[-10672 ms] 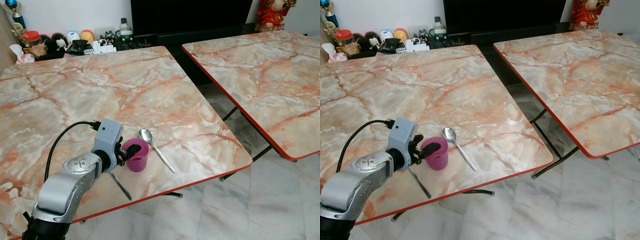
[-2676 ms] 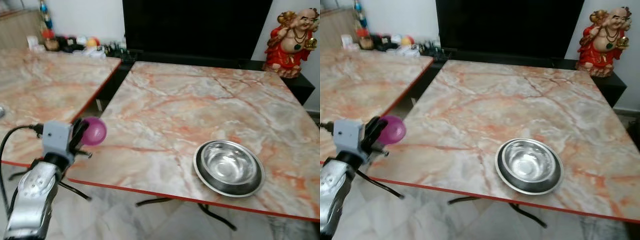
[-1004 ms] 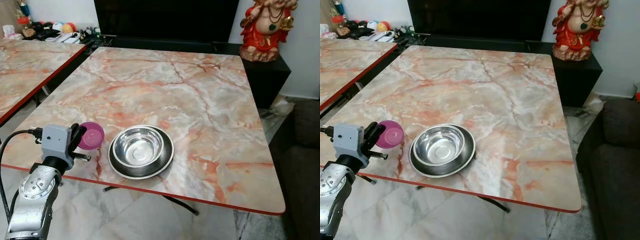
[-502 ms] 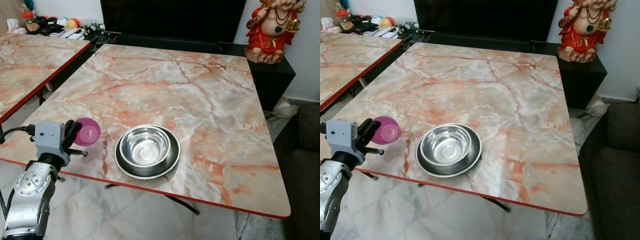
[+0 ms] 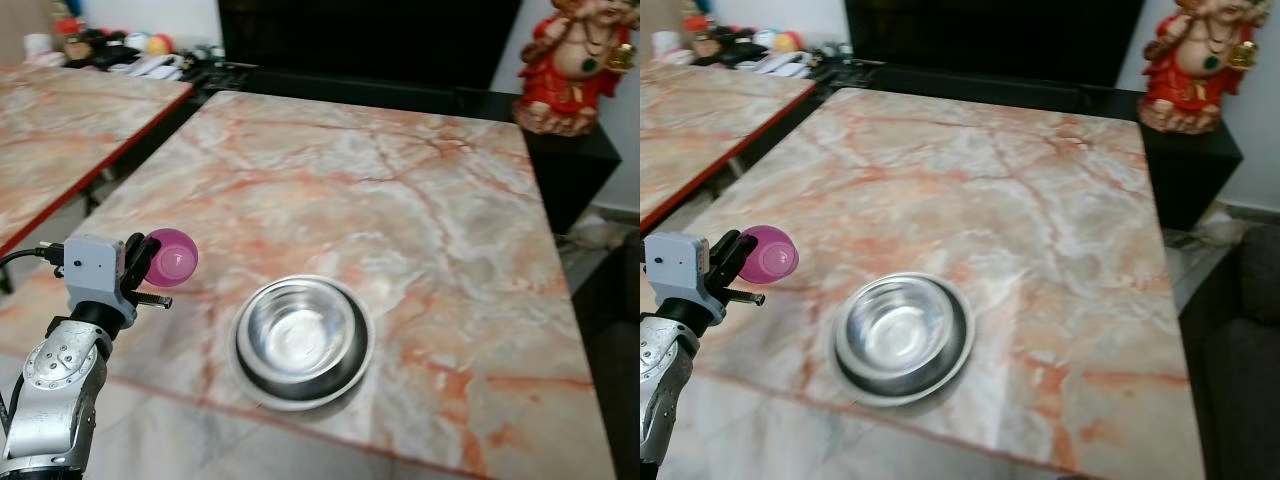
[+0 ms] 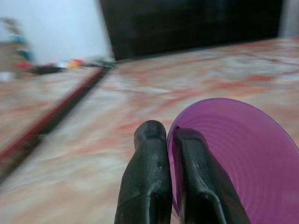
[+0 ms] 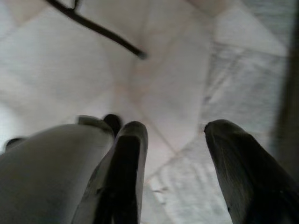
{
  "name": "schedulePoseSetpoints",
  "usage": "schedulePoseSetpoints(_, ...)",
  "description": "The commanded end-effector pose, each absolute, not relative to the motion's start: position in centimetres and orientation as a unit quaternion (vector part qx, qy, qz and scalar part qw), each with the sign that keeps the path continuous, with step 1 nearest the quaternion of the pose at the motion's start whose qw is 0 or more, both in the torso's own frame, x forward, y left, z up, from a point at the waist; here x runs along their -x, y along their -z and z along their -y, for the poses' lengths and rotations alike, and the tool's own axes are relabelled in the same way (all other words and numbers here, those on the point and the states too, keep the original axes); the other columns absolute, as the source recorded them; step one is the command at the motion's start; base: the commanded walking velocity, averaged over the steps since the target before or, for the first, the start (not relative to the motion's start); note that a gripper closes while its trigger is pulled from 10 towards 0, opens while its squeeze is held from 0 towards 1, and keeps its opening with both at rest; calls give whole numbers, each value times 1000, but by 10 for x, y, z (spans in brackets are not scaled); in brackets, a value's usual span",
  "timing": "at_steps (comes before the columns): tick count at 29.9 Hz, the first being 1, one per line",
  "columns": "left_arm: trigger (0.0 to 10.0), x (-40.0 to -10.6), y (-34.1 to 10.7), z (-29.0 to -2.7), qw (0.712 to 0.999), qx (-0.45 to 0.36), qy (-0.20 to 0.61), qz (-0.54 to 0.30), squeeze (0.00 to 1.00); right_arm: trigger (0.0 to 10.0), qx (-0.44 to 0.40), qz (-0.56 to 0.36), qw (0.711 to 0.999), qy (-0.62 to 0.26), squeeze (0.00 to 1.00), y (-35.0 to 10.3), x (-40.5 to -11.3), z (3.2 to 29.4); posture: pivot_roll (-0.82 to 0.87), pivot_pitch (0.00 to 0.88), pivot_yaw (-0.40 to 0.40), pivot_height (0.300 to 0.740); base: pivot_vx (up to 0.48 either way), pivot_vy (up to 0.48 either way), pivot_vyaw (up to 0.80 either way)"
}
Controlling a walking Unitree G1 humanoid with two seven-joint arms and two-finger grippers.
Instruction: Setting the table
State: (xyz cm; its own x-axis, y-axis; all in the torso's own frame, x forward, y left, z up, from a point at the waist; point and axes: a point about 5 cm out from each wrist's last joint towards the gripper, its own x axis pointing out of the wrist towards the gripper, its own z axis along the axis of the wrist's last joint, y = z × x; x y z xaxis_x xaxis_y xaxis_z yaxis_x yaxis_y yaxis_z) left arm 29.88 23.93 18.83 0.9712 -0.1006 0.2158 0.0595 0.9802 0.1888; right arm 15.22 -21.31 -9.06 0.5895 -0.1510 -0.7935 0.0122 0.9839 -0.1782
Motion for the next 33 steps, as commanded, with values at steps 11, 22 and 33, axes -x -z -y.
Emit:
schedulePoseSetpoints(11, 10000, -299, -211, -246, 983, 4, 175, 54, 0, 10000, 73, -454, 887, 41, 0, 92, -152, 207, 20, 137, 0, 740, 0, 0, 0)
schedulePoseSetpoints(22, 10000, -323, -214, -268, 987, -66, 127, -68, 0, 10000, 76, -459, 884, 38, 0, 94, -149, 206, 30, 138, 8, 740, 0, 0, 0)
schedulePoseSetpoints(33, 10000, -330, -210, -262, 981, -8, 152, -122, 0, 10000, 74, -462, 883, 45, 0, 93, -147, 211, 26, 144, 12, 740, 0, 0, 0)
